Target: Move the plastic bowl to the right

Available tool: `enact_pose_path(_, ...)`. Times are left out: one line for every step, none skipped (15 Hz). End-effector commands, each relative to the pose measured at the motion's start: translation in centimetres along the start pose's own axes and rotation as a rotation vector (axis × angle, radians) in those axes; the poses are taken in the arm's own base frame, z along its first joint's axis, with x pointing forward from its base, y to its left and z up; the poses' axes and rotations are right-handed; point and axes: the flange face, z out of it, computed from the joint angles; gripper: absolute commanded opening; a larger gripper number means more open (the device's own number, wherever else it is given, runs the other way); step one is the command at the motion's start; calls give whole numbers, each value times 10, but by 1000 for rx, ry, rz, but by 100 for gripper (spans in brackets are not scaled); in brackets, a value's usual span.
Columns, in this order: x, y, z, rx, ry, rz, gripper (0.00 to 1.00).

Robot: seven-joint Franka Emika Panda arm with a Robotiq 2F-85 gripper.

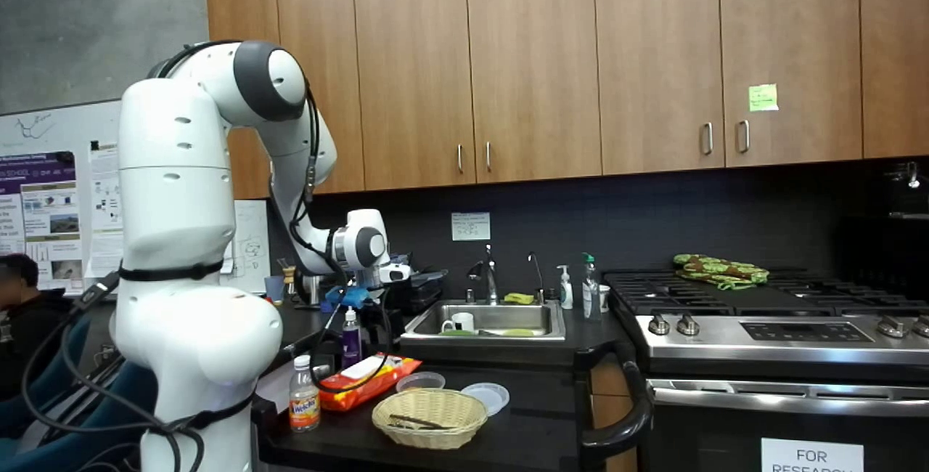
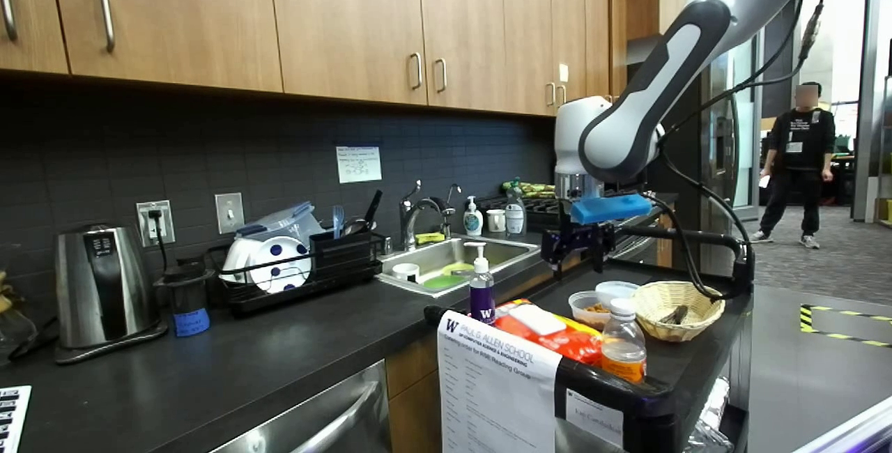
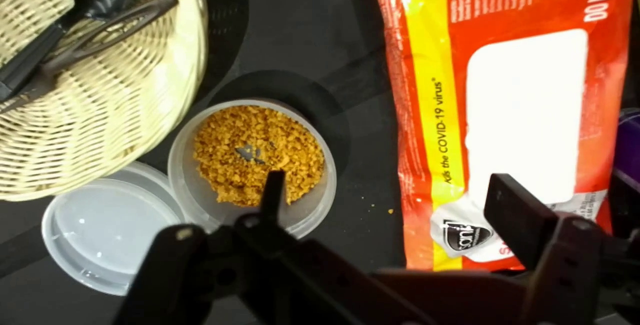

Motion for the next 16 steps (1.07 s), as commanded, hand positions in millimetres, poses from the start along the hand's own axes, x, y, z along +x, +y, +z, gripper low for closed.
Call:
enact_pose_path(10,6,17,26,6,-37,100)
enact_pose_path(12,6,23,33,6,-45,100)
enact_pose_path(14,5,31,37,4,-49,100)
enact_pose_path(15,4,37,40,1,-53,100)
enact_pose_path(16,2,44,44,-5,-55,100)
enact_pose_path(17,2,50,44,-12,-60,100)
enact_pose_path(18,1,56,43,-20,-62,100)
enact_pose_path(19,1,62,41,-29,-64,100)
enact_pose_path(20,1,66,43,-35,-66,100)
enact_pose_path(22,1,70,43,-41,-67,100)
enact_pose_path(23,1,73,43,-46,-72,99)
enact_pose_path(25,1,76,41,-49,-77,89)
enact_pose_path(27,1,79,42,-53,-78,92)
enact_pose_path(29,1,81,44,-56,-82,89)
enact_pose_path(31,2,83,45,-58,-84,79)
enact_pose_path(33,3,85,48,-61,-85,65)
